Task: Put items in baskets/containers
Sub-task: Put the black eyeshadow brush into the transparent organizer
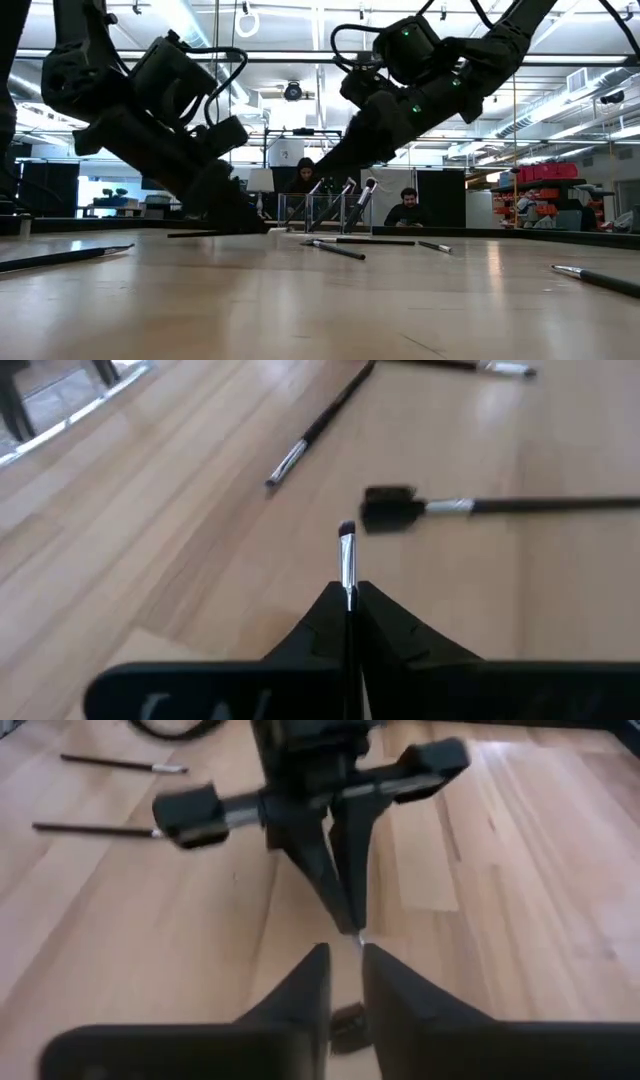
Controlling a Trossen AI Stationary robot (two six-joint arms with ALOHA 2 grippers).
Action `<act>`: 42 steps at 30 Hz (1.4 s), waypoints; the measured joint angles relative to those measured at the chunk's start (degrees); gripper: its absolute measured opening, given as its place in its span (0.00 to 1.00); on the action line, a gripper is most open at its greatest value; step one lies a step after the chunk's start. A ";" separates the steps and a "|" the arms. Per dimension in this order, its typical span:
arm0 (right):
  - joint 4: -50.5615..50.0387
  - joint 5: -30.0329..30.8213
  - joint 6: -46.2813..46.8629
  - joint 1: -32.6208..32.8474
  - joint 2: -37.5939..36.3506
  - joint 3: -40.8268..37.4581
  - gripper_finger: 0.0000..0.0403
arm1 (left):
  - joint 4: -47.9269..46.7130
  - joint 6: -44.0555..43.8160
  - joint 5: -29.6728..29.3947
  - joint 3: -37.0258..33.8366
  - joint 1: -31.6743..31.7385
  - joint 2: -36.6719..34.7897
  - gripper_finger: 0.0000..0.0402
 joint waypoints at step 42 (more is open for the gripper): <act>40.81 -8.38 0.44 2.00 0.68 -12.77 0.09 | 23.87 -5.26 13.31 0.33 -0.11 -6.43 0.05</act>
